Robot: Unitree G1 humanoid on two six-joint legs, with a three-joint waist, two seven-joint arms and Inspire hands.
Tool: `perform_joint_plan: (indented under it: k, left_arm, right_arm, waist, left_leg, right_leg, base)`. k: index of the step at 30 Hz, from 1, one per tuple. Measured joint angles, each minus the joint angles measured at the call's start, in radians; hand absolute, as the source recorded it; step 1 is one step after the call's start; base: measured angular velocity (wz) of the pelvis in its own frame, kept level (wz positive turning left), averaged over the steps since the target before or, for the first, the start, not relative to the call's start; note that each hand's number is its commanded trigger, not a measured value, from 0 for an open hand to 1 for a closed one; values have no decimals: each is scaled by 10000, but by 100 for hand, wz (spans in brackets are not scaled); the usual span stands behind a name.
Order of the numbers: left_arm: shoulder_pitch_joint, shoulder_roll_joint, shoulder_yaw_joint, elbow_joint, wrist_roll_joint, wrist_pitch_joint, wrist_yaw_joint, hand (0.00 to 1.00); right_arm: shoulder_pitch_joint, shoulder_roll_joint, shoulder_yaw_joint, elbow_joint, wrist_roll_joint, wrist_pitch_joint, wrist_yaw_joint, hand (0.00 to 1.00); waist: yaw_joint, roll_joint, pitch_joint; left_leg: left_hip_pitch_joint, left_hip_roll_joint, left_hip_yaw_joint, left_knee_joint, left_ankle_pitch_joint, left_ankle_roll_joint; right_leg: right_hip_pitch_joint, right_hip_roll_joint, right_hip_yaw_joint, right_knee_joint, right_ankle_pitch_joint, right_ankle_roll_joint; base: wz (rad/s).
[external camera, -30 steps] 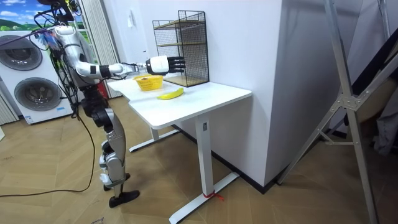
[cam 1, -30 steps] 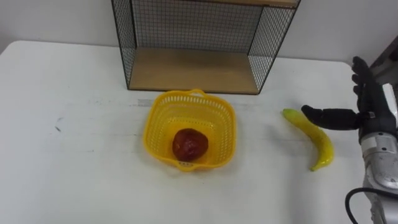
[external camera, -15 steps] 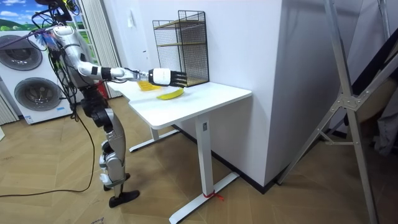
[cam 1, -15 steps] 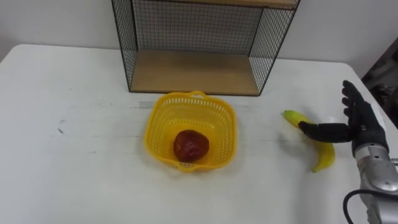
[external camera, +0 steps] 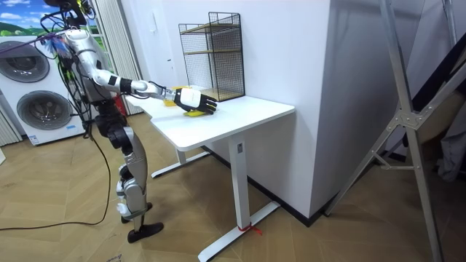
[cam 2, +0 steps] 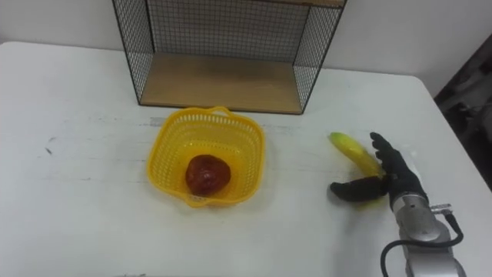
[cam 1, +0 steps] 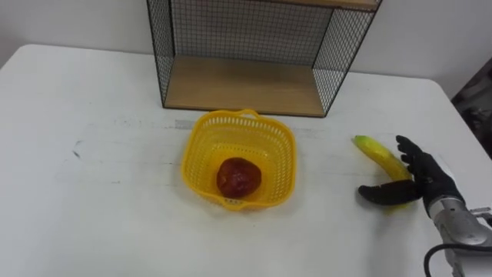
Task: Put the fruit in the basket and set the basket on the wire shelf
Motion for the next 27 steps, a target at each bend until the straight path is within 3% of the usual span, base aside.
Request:
perform_joint_plan:
  k: [2, 16, 17, 18, 19, 27]
  left_arm:
    - [1, 40, -3, 6, -1, 3, 0, 0]
    - [5, 59, 2, 25, -1, 86, 1, 0]
    - [-2, 59, 1, 25, -1, 86, 1, 0]
    - [-5, 59, 1, 25, -1, 86, 2, 0]
    - [-11, 59, 2, 25, -2, 86, 2, 0]
    - [-59, 61, 8, 23, -1, 53, 3, 0]
  right_arm:
    - [-42, 0, -2, 204, -5, -31, 108, 0]
    - [-105, -45, -99, 844, -217, -106, 221, 0]
    - [-114, -45, -118, 856, -218, -112, 221, 15]
    - [-135, -45, -123, 878, -216, -116, 221, 76]
    - [-147, -45, -128, 892, -218, -118, 221, 100]
    - [-276, -254, -644, 1173, -593, -268, -143, 100]
  waist:
    - [25, -44, -28]
    - [151, 9, -14]
    - [154, 24, -10]
    - [153, 40, -11]
    - [153, 45, -10]
    - [166, 104, -3]
  left_leg:
    - [26, 4, -9, -1, 0, 0]
    - [186, 4, -278, 40, -9, -8]
    - [184, 1, -284, 34, -9, -8]
    - [184, 0, -284, 33, -9, -8]
    - [184, -1, -286, 33, -9, -8]
    - [219, 7, -290, 36, -8, -10]
  right_leg:
    - [29, 3, -11, -1, 0, -1]
    - [376, 6, -257, -1, 4, -5]
    - [379, 3, -259, -1, 4, -5]
    - [386, 2, -258, 0, 4, -6]
    - [393, 3, -256, 2, 5, -6]
    - [407, 17, -253, 0, 7, -11]
  base:
    - [0]
    - [5]
    - [0]
    - [0]
    - [0]
    - [0]
